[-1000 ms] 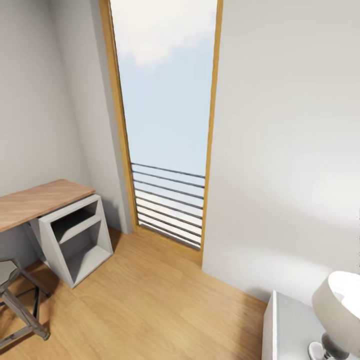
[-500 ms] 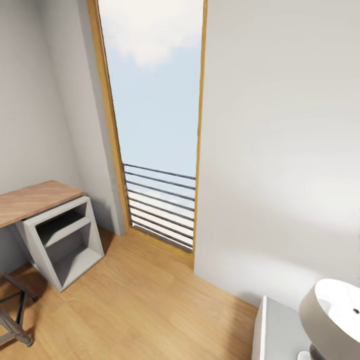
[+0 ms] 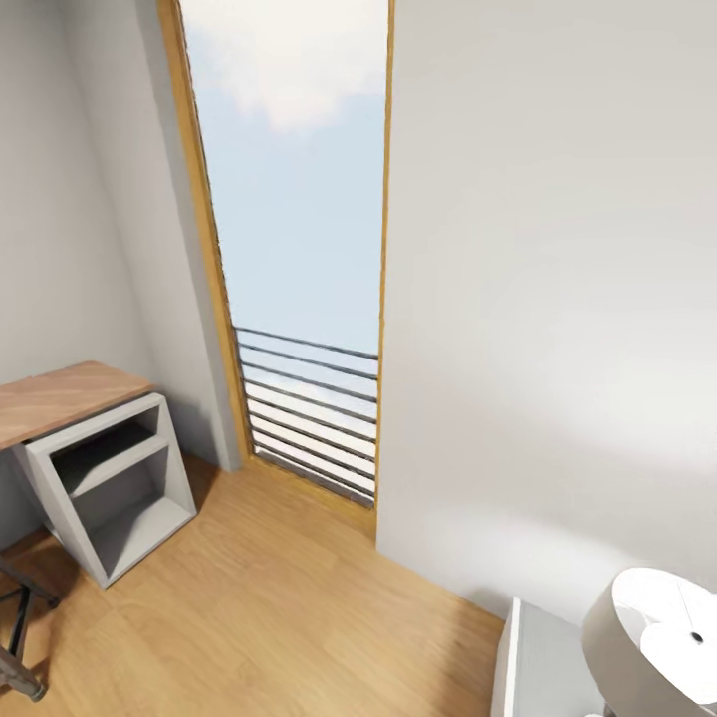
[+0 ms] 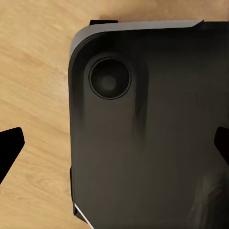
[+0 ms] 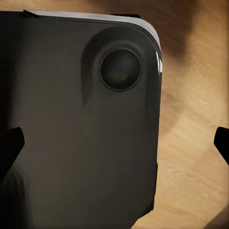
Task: Attach the digital camera to the camera tripod in the bedroom.
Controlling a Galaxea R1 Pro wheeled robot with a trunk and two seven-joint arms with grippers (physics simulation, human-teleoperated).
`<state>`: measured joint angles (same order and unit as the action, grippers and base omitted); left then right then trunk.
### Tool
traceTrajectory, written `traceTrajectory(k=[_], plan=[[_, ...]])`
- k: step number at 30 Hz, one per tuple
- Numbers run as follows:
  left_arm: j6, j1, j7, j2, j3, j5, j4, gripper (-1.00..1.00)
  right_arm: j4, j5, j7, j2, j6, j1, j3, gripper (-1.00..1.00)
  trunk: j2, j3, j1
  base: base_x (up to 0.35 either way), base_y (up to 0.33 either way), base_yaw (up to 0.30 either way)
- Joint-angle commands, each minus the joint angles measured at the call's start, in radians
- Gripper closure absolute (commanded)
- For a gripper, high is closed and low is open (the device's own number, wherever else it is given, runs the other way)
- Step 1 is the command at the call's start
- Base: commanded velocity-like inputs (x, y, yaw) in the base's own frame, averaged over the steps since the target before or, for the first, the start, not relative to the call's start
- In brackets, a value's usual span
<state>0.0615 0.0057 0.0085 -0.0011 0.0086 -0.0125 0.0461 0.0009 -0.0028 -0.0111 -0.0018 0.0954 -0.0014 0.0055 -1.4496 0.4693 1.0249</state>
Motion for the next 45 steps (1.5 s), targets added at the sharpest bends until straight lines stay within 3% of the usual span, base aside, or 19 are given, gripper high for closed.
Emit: traceTrajectory(k=[1, 45], plan=[[0.001, 0.000, 0.001, 0.000, 0.001, -0.001, 0.001, -1.00, 0.000, 0.000, -0.001, 0.000, 0.003, 0.000, 0.001, -1.00, 0.000, 0.001, 0.000, 0.018, -0.030, 0.000], [0.002, 0.000, 0.001, 0.000, 0.001, -0.001, 0.002, -1.00, 0.000, 0.000, -0.001, -0.001, 0.004, 0.000, 0.001, -1.00, 0.000, 0.001, 0.000, 0.001, -0.002, 0.170]])
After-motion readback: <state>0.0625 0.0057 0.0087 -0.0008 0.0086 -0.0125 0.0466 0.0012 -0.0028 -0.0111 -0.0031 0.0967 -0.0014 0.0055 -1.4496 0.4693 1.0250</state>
